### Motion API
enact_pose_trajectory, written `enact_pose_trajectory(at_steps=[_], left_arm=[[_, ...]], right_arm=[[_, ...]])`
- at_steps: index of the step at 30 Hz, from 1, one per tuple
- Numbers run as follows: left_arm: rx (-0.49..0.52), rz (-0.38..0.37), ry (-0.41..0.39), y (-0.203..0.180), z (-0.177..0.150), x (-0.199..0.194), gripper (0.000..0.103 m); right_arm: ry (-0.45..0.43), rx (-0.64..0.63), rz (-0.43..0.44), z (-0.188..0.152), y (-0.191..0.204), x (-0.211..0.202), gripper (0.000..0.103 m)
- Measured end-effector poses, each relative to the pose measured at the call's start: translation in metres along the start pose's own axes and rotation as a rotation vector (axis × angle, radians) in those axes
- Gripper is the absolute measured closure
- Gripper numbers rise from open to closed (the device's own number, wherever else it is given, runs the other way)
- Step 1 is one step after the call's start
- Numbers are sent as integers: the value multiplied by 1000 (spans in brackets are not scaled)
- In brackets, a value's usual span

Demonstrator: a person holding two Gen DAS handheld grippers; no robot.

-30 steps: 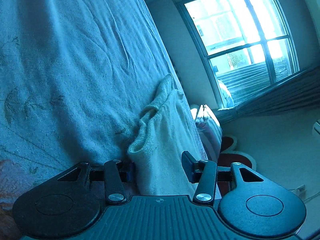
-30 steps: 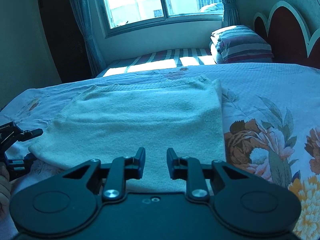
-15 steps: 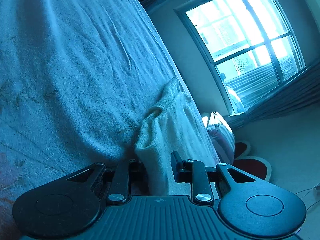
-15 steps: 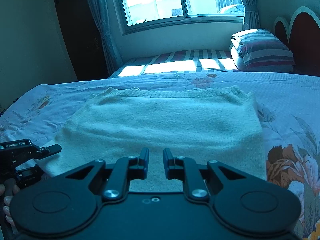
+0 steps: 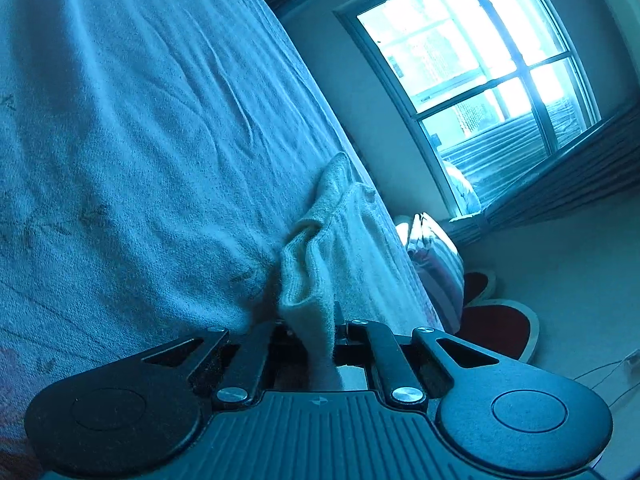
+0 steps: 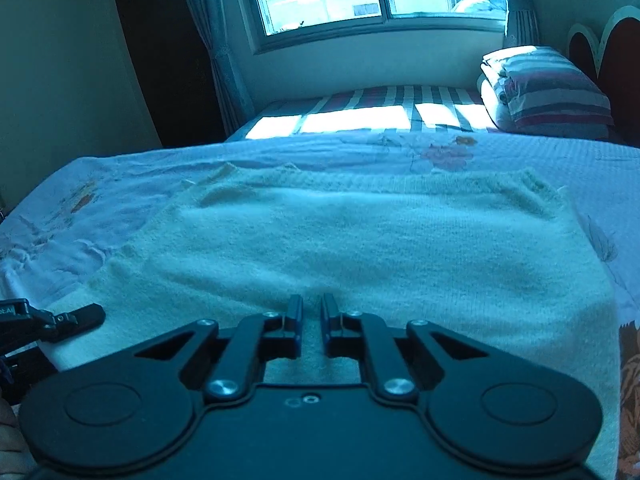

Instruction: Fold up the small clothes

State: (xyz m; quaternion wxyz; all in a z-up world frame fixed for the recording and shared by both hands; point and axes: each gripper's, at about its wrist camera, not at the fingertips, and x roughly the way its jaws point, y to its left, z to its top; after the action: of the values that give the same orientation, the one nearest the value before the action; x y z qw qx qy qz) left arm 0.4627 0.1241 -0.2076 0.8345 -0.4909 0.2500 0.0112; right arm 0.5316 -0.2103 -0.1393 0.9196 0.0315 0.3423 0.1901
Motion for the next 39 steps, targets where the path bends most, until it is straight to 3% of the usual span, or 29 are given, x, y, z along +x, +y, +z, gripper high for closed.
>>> enact_pose_trajectory(at_steps=[5,8,11,15,19,20,21,23,31,34,39], left_arm=[[46,43,14,-12,1,9,97],[56,-38,-15,-20,4,0,97],[205,-94,-23,-58,9,-7,97],[402,-180,38,-115,8,-1,97],[589,-221,141,-166,-9,16,97],[618,-224,166,-174,-14,21,97],[652,-226,189,-182,-21,26,97],[709,-236,238,-196,-35,35,97],[852,-277,440,-208,-115,60,97],[894,-279,466,-207,-132,59,97],[889,-304,449,-214,-127,56,97]], right_arm=[[-20,1,7,-5,-3,1,96],[-21,-3,7,-5,-2,2,96],[-29,-21,-2,-7,0,2,96],[-59,-11,-1,-13,-1,2,96],[-67,144,76,-10,-22,-9,95],[-114,213,94,-11,-34,-22,92],[-196,291,83,-14,-49,-43,87],[-237,390,50,-20,-78,-70,87],[-251,500,-89,-66,-146,-138,87],[-259,546,-127,-83,-159,-153,87],[-259,591,-159,-101,-169,-162,86]])
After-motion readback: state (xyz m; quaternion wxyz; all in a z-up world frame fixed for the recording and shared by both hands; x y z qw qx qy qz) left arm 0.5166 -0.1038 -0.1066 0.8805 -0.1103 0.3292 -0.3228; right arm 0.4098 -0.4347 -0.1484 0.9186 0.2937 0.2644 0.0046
